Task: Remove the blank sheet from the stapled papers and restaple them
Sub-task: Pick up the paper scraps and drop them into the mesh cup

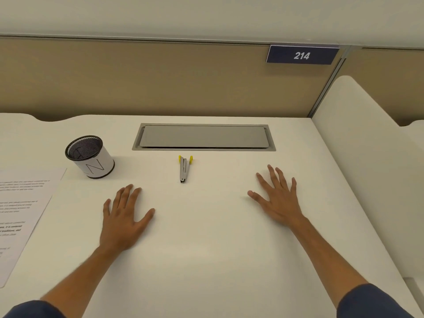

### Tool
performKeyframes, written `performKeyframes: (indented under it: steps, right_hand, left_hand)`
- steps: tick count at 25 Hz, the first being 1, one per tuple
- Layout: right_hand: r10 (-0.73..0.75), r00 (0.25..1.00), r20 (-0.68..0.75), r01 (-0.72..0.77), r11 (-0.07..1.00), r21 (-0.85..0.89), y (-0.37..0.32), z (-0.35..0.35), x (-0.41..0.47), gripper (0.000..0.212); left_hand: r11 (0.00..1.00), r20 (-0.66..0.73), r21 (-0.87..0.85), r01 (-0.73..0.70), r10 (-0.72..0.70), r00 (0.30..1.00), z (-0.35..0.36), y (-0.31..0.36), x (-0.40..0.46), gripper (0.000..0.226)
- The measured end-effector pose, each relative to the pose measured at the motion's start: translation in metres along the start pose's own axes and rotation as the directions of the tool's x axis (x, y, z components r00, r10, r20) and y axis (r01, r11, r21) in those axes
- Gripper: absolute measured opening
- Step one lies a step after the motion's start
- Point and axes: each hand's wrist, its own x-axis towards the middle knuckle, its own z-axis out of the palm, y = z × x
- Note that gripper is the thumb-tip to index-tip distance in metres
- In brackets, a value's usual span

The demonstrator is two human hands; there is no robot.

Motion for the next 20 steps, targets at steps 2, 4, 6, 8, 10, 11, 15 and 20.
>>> performKeyframes:
  steps: [2, 4, 6, 8, 10, 11, 15, 20]
  right_hand:
    - [-0.084, 0.996, -0.036, 0.084, 0.996, 0.009, -0.010, 0.001, -0.018, 0.083]
    - [-0.227, 0.974, 0.023, 0.227, 0.974, 0.007, -0.022, 0.004, -0.038, 0.078]
    - [-0.310, 0.947, 0.086, 0.312, 0.950, -0.007, -0.030, 0.010, -0.049, 0.075]
    - [-0.287, 0.955, 0.072, 0.289, 0.957, -0.016, -0.028, 0.013, -0.048, 0.073]
    - [-0.205, 0.978, 0.034, 0.207, 0.977, -0.049, -0.022, 0.013, -0.040, 0.073]
    - [-0.155, 0.988, 0.017, 0.156, 0.985, -0.074, -0.018, 0.013, -0.036, 0.075]
    - [-0.048, 0.997, -0.052, 0.047, 0.999, -0.018, -0.002, 0.007, -0.016, 0.076]
    - [0.031, 0.958, -0.284, 0.089, 0.913, 0.399, -0.001, -0.018, 0.004, 0.025]
  left_hand:
    - [1.000, 0.002, -0.004, 0.002, -0.002, 1.000, 0.000, 0.001, 0.000, 0.080]
    - [1.000, 0.002, -0.008, 0.004, -0.004, 1.000, 0.000, 0.001, 0.000, 0.080]
    - [1.000, 0.002, -0.004, 0.006, -0.006, 1.000, 0.000, 0.001, -0.001, 0.081]
    - [1.000, 0.009, -0.006, 0.005, -0.005, 1.000, 0.000, 0.000, -0.001, 0.081]
    - [1.000, 0.008, -0.006, 0.000, 0.000, 1.000, 0.000, 0.001, -0.001, 0.080]
    - [1.000, 0.007, -0.006, 0.000, 0.000, 1.000, 0.000, 0.000, -0.001, 0.080]
    - [1.000, 0.011, -0.015, -0.001, 0.001, 1.000, -0.001, 0.000, 0.000, 0.080]
    - [1.000, 0.006, -0.004, -0.006, 0.006, 1.000, -0.001, 0.000, 0.000, 0.080]
